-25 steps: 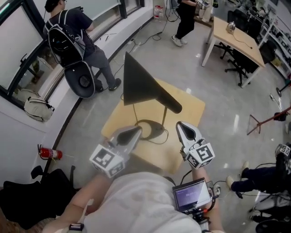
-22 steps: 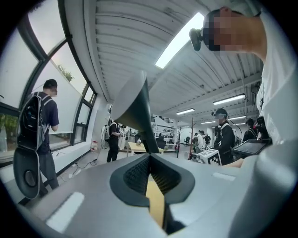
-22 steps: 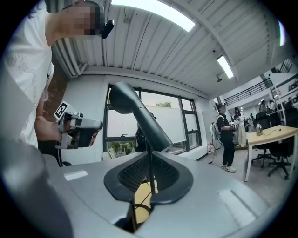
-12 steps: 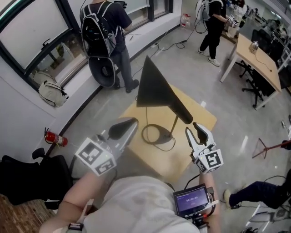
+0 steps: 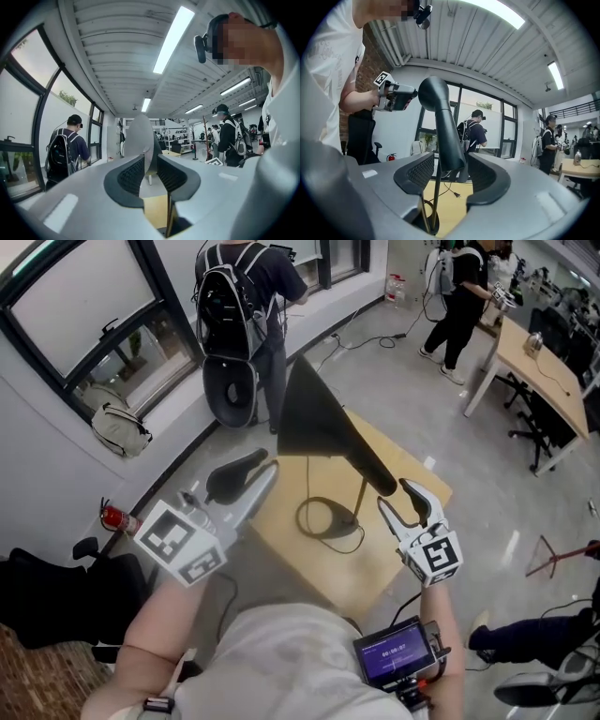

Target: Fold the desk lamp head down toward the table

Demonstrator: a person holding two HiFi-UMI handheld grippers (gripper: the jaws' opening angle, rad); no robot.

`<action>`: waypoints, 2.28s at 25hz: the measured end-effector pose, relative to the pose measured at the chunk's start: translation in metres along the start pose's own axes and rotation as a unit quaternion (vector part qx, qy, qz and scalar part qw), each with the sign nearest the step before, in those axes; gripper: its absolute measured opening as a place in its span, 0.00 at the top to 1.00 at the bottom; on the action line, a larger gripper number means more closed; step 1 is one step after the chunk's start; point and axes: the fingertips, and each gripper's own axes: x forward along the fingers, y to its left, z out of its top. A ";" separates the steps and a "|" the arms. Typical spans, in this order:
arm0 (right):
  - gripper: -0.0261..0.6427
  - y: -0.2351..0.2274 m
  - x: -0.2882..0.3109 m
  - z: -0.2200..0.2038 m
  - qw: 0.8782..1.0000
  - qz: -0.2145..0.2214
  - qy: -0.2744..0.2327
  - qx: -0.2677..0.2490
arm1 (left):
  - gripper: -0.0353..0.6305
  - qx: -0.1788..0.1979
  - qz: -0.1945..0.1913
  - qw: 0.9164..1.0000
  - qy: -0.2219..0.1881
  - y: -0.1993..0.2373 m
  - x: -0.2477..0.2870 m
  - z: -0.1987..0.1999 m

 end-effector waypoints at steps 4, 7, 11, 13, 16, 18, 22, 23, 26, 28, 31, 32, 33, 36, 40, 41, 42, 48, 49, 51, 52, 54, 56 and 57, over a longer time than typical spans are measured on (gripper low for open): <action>0.57 0.006 0.005 0.001 1.000 0.008 0.007 -0.019 | 0.78 0.022 -0.003 1.000 -0.011 0.002 0.002 0.023; 0.56 0.011 0.016 0.001 0.999 0.023 0.013 -0.041 | 0.75 0.034 -0.015 0.999 -0.017 0.000 0.007 0.041; 0.56 0.009 0.022 0.005 0.998 0.035 0.014 -0.050 | 0.74 0.032 -0.023 0.999 -0.020 -0.006 0.022 0.061; 0.56 0.008 0.024 0.004 0.998 0.038 0.017 -0.050 | 0.74 0.023 -0.027 0.999 -0.018 -0.005 0.028 0.065; 0.56 0.009 0.027 0.003 0.998 0.046 0.017 -0.049 | 0.76 0.007 -0.028 0.999 -0.020 -0.003 0.034 0.070; 0.56 0.009 0.030 0.001 0.997 0.045 0.020 -0.055 | 0.77 0.003 -0.023 0.999 -0.023 0.000 0.036 0.073; 0.58 0.013 0.041 -0.004 0.996 0.040 0.037 -0.073 | 0.78 0.004 -0.018 1.000 -0.024 0.006 0.034 0.074; 0.58 0.014 0.043 -0.005 0.996 0.039 0.039 -0.075 | 0.79 0.007 -0.018 1.000 -0.025 0.008 0.033 0.076; 0.59 0.012 0.045 -0.007 0.996 0.036 0.041 -0.076 | 0.80 0.027 -0.012 0.999 -0.025 0.006 0.037 0.080; 0.60 0.008 0.042 -0.007 0.996 0.031 0.041 -0.076 | 0.80 0.039 -0.010 0.999 -0.022 0.004 0.043 0.081; 0.61 0.006 0.040 -0.006 0.996 0.029 0.043 -0.079 | 0.80 0.046 -0.008 0.999 -0.015 0.004 0.049 0.082; 0.61 0.006 0.040 -0.006 0.995 0.028 0.045 -0.082 | 0.81 0.044 -0.007 0.999 -0.014 0.005 0.050 0.082; 0.61 0.006 0.040 -0.006 0.995 0.027 0.047 -0.086 | 0.82 0.040 -0.008 0.999 -0.013 0.006 0.051 0.081; 0.61 0.005 0.042 -0.007 0.994 0.026 0.052 -0.091 | 0.82 0.030 -0.011 0.999 -0.013 0.008 0.051 0.080; 0.61 0.007 0.043 -0.006 0.993 0.021 0.061 -0.100 | 0.82 0.024 -0.008 1.000 -0.014 0.016 0.046 0.075; 0.61 0.006 0.042 -0.006 0.992 0.019 0.063 -0.104 | 0.82 0.021 -0.006 1.000 -0.014 0.019 0.045 0.073; 0.61 0.005 0.040 -0.005 0.992 0.018 0.066 -0.109 | 0.82 0.018 -0.004 1.000 -0.013 0.021 0.045 0.072; 0.61 -0.006 0.031 -0.003 0.987 0.019 0.091 -0.133 | 0.82 0.001 0.002 1.000 -0.017 0.026 0.045 0.062; 0.61 -0.008 0.030 -0.002 0.986 0.020 0.095 -0.137 | 0.82 -0.002 0.002 1.000 -0.019 0.028 0.045 0.061; 0.61 -0.010 0.029 -0.001 0.984 0.022 0.103 -0.145 | 0.82 -0.009 0.003 1.000 -0.021 0.031 0.044 0.057; 0.61 -0.010 0.029 -0.001 0.983 0.022 0.107 -0.149 | 0.82 -0.013 0.004 1.000 -0.021 0.033 0.043 0.055; 0.61 -0.012 0.029 -0.001 0.981 0.021 0.114 -0.155 | 0.82 -0.018 0.004 1.000 -0.022 0.037 0.041 0.051; 0.61 -0.013 0.028 -0.002 0.980 0.021 0.118 -0.160 | 0.82 -0.022 0.005 0.999 -0.023 0.039 0.040 0.047; 0.61 -0.013 0.028 -0.002 0.979 0.021 0.121 -0.162 | 0.82 -0.023 0.005 0.999 -0.024 0.040 0.040 0.045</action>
